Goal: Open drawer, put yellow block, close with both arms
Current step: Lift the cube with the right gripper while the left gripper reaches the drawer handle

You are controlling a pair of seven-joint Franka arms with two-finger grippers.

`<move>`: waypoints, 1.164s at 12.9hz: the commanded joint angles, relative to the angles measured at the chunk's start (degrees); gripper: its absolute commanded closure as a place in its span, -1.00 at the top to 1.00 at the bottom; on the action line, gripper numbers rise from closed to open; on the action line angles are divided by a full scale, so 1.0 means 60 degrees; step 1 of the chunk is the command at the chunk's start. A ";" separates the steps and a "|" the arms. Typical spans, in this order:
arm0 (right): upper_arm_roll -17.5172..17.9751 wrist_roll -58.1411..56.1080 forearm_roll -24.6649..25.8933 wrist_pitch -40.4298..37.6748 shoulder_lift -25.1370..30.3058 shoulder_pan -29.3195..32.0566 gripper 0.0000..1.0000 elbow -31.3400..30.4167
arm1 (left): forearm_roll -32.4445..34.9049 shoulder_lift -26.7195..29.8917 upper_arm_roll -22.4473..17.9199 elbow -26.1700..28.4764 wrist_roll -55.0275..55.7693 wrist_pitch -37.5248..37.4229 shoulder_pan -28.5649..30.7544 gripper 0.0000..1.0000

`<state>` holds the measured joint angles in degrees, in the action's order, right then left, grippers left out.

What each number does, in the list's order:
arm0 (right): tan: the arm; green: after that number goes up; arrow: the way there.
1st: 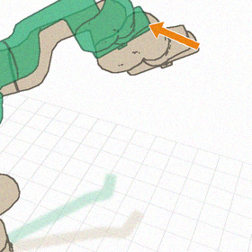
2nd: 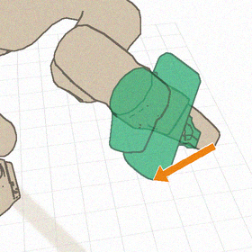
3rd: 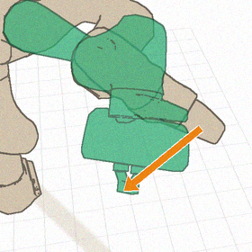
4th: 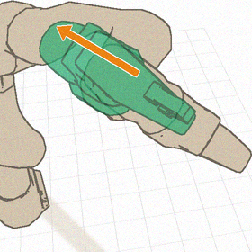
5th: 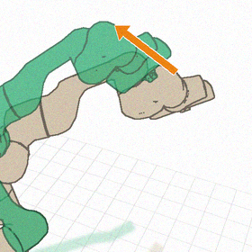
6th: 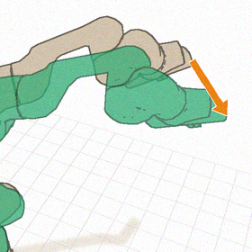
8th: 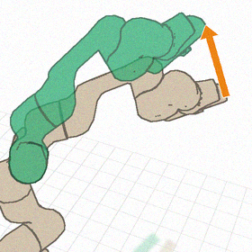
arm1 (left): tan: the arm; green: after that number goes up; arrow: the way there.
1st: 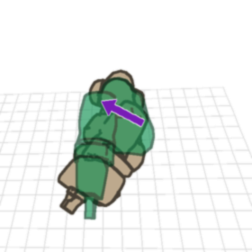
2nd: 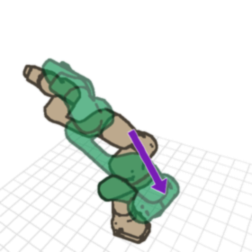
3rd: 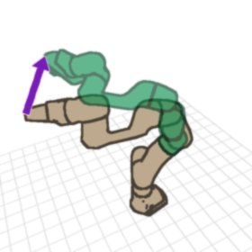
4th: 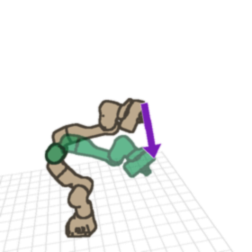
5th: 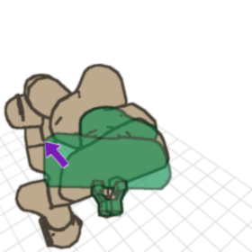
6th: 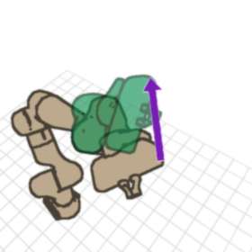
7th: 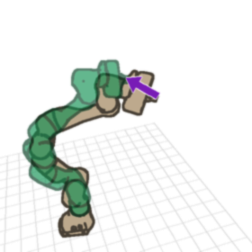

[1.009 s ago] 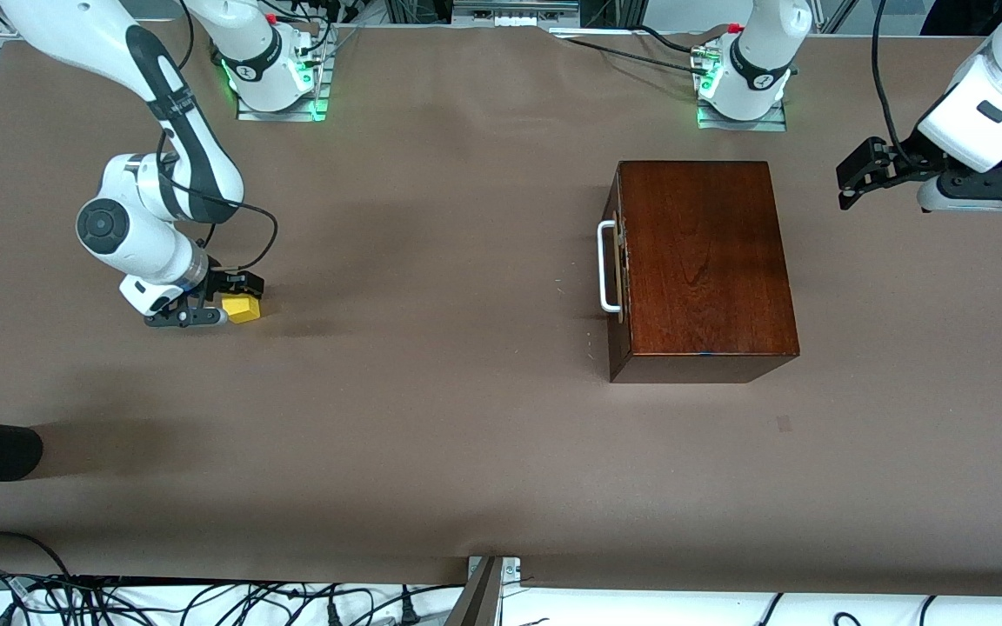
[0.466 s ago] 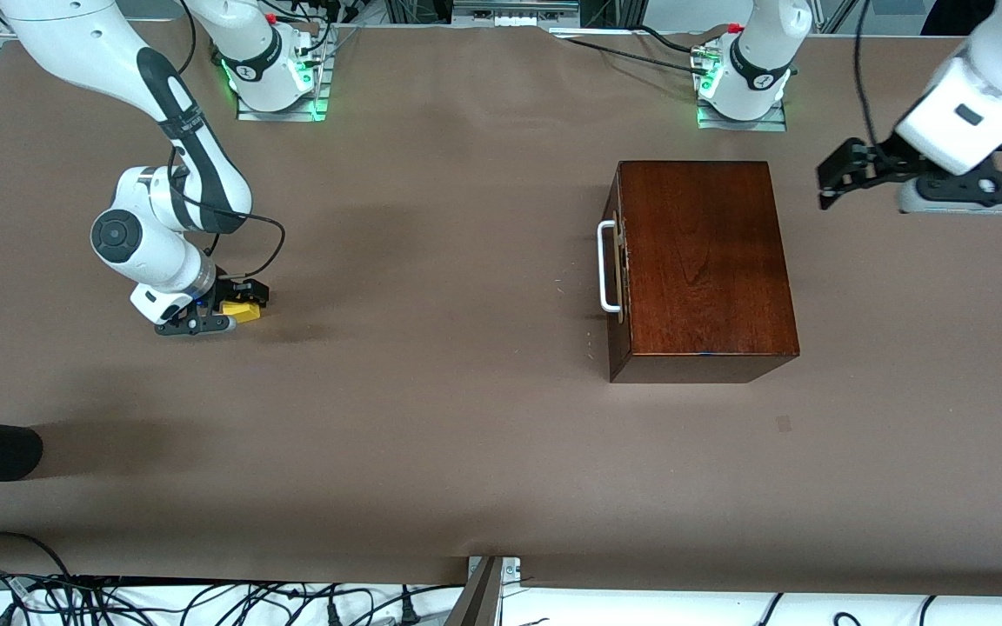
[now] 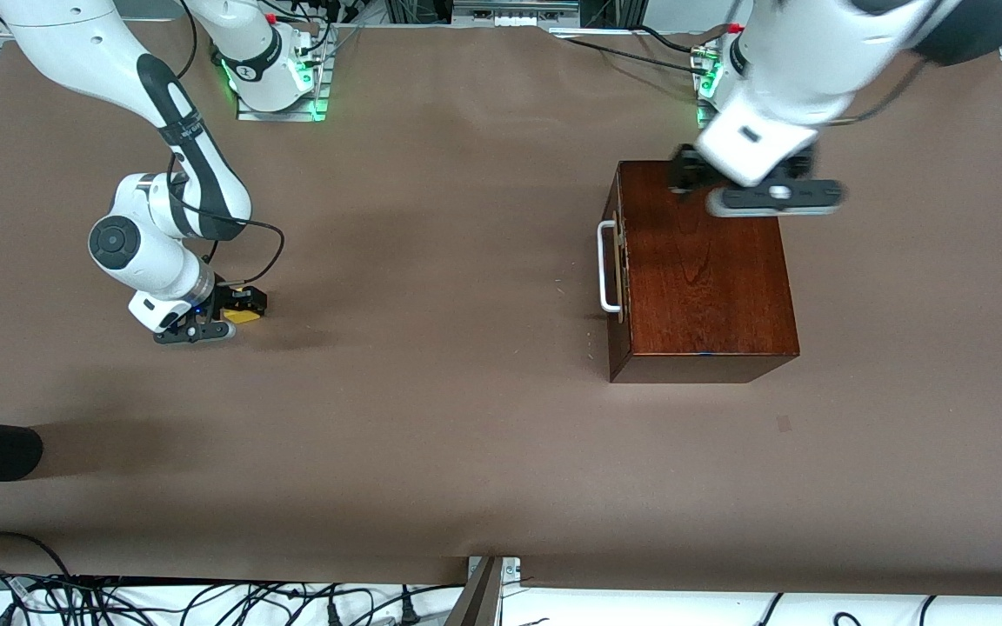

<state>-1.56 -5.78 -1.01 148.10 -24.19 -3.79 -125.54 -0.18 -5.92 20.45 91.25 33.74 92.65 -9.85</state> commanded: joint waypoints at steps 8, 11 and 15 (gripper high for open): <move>-0.0019 0.0011 0.0051 -0.1212 0.0835 -0.0027 -1.00 0.0340 | 0.1436 -0.2776 0.0166 -0.0194 0.1919 0.1696 -0.2137 1.00; -0.0063 0.0099 0.0051 -0.3989 0.1466 -0.0027 -1.00 0.1800 | 0.2354 -0.3377 0.0166 -0.0151 0.2184 0.2048 -0.2473 1.00; -0.0078 0.0261 0.0212 -0.8032 0.1717 -0.0027 -1.00 0.4844 | 0.3105 -0.3554 0.0123 0.0522 0.2229 0.2722 -0.2504 1.00</move>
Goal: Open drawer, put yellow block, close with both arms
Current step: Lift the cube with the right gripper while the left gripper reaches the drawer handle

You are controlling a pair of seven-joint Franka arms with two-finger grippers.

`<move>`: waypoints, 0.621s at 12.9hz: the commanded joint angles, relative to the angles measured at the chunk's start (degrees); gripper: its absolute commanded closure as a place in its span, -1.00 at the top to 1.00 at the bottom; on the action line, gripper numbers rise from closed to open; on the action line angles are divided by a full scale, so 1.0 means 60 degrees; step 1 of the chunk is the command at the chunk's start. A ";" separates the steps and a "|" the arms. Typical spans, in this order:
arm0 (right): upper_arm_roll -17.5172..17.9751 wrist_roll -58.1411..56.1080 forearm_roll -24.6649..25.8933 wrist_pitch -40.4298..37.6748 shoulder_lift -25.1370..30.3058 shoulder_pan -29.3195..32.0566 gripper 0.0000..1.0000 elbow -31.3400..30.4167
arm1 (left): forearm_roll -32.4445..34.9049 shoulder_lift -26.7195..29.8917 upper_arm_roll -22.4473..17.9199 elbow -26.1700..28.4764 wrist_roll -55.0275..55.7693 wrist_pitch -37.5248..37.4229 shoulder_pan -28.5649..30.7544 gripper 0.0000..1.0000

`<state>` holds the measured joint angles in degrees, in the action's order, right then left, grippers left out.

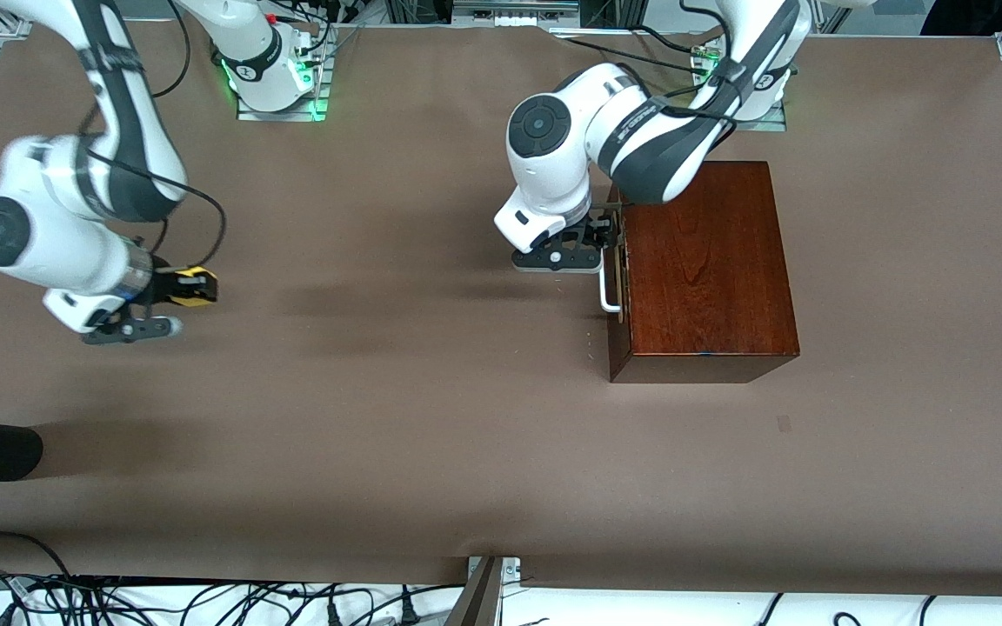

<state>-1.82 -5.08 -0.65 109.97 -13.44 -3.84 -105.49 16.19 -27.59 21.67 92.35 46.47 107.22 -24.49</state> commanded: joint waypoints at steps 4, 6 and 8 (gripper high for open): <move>-0.0063 0.0144 0.0166 -0.3694 -0.0178 0.0039 -1.00 0.3650 | 0.0613 -0.0031 -0.0140 0.0677 0.0121 0.0295 -0.0049 1.00; -0.0049 0.0144 0.0589 -0.3709 -0.0207 0.0039 -1.00 0.3607 | 0.0628 -0.0046 -0.0184 0.0722 0.0121 0.0295 -0.0019 1.00; -0.0049 0.0144 0.0620 -0.3709 -0.0207 0.0039 -1.00 0.3607 | 0.0642 -0.0148 -0.0257 0.0722 0.0121 0.0425 -0.0019 1.00</move>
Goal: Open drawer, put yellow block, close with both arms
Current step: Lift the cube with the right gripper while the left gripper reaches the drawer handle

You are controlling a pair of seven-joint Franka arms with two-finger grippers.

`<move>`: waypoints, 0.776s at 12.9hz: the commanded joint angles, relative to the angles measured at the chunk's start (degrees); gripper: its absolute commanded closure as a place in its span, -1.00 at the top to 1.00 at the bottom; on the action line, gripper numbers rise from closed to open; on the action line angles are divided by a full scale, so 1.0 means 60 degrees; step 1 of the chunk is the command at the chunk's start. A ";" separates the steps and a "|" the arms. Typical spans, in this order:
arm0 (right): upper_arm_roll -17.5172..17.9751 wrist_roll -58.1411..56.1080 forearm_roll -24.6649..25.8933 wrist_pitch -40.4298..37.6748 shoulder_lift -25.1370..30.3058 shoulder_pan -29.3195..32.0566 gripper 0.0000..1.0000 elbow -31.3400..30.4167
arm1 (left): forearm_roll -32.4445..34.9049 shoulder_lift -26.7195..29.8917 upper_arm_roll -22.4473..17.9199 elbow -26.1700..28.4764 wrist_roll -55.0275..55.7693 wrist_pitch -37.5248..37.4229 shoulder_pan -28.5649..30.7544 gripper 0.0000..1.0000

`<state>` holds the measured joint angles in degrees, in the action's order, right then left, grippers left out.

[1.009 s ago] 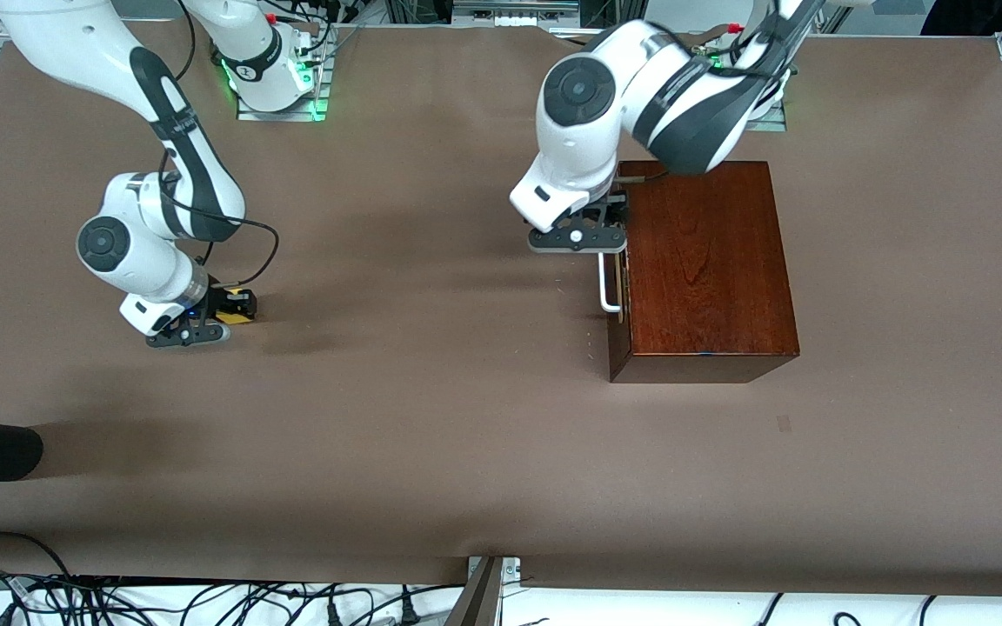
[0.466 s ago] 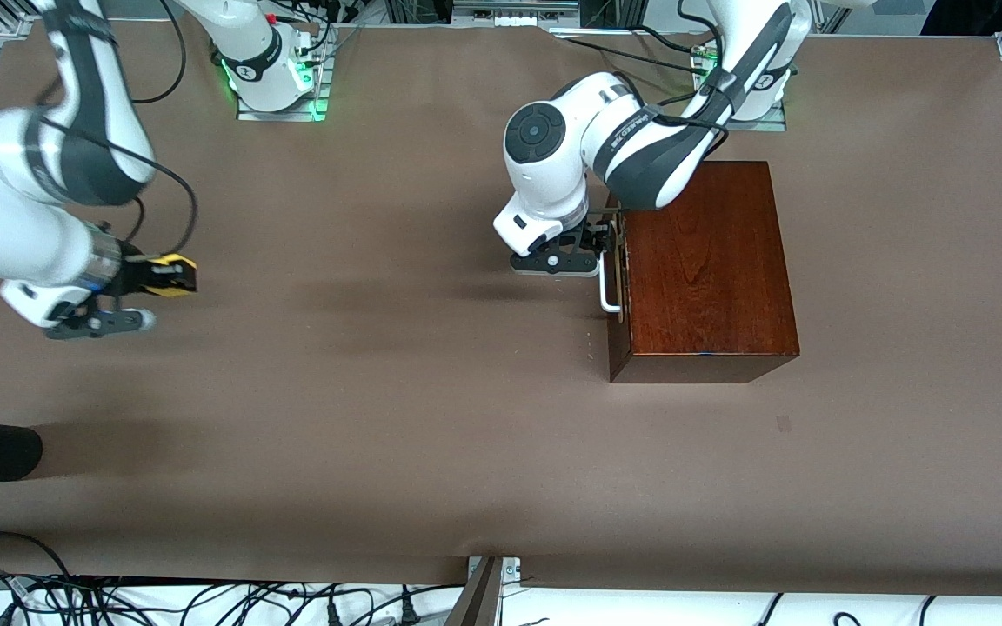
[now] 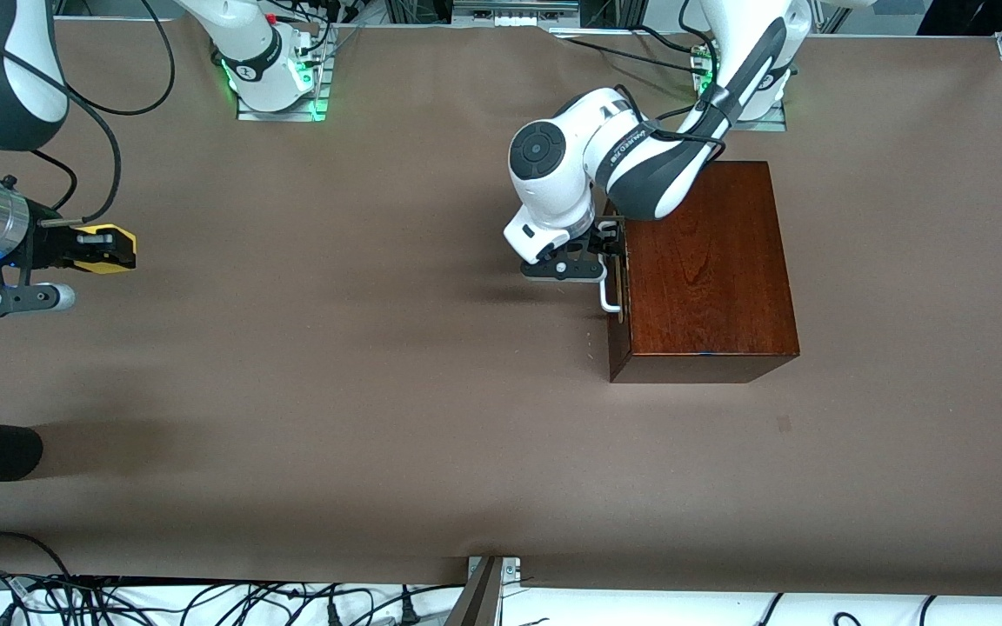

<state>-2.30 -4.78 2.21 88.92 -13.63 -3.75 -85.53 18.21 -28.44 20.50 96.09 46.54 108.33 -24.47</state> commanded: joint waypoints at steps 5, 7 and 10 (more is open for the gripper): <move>0.0031 0.0094 0.0144 -0.0201 -0.0161 0.0039 -0.99 0.0266 | 0.0305 -0.0328 -0.0136 0.0113 0.0432 0.0811 -0.0052 1.00; 0.0031 0.0109 0.0144 -0.0201 -0.0160 0.0039 -0.99 0.0266 | 0.0305 -0.0416 -0.0136 0.0113 0.0447 0.0914 -0.0066 1.00; 0.0031 0.0094 0.0158 -0.0215 -0.0175 0.0039 -0.99 0.0237 | 0.0276 -0.0490 -0.0136 0.0083 0.0549 0.1089 -0.0081 1.00</move>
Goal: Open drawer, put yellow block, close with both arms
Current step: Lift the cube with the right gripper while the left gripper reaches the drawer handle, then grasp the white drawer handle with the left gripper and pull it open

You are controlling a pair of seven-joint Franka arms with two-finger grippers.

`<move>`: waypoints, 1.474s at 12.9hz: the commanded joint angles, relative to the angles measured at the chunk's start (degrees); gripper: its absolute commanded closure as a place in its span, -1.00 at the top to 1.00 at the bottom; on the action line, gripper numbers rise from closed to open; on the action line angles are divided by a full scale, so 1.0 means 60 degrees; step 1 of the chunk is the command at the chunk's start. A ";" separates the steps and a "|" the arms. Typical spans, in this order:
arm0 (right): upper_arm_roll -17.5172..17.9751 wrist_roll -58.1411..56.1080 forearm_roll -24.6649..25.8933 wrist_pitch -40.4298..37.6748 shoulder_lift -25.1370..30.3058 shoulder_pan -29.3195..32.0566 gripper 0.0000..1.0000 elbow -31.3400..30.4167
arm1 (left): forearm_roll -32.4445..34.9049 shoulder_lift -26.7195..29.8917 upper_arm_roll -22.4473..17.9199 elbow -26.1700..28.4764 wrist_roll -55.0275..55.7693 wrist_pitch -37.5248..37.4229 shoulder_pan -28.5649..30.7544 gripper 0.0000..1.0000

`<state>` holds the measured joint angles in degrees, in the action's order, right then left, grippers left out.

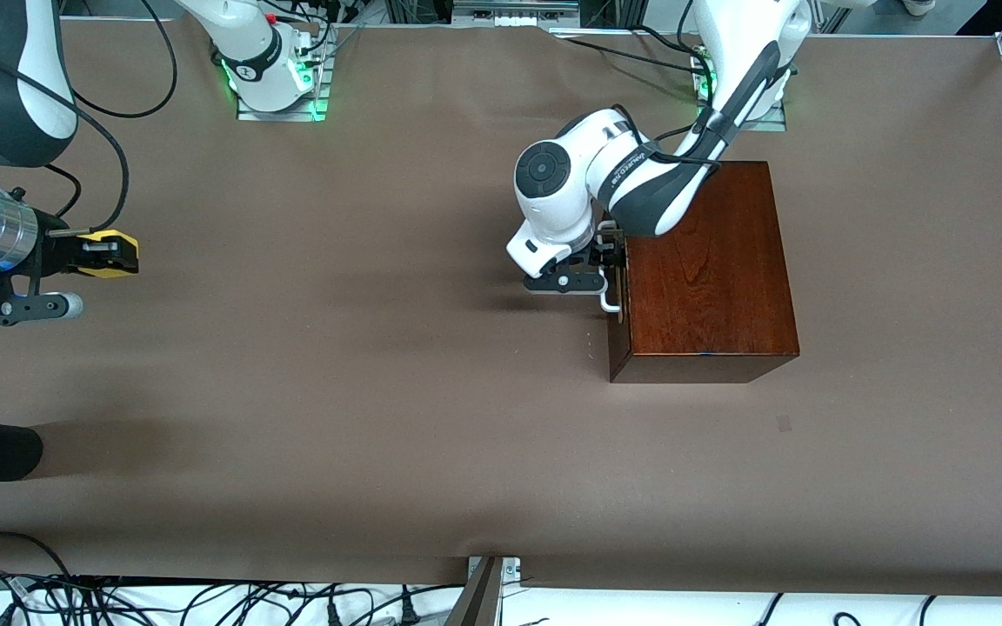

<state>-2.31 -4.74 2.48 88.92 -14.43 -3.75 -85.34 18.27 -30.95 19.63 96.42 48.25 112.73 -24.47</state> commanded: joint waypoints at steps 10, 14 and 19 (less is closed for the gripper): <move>0.0018 0.0131 0.0085 -0.0186 0.0032 0.0039 -0.97 0.0249 | 0.0089 -0.0378 0.0024 -0.0147 0.1054 0.1132 -0.0492 1.00; 0.0018 0.0131 0.0085 -0.0171 0.0032 0.0039 -0.96 0.0264 | 0.0089 -0.0787 -0.0194 -0.0848 0.1596 0.1236 -0.1121 1.00; 0.0018 0.0131 0.0085 -0.0113 0.0002 0.0039 -0.95 0.0249 | 0.0075 -0.1432 -0.0605 -0.1830 0.2079 0.1236 -0.1941 1.00</move>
<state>-2.37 -4.50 2.50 88.88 -14.39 -3.74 -84.73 18.34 -35.32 16.04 91.16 57.18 118.81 -32.58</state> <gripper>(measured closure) 0.445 0.000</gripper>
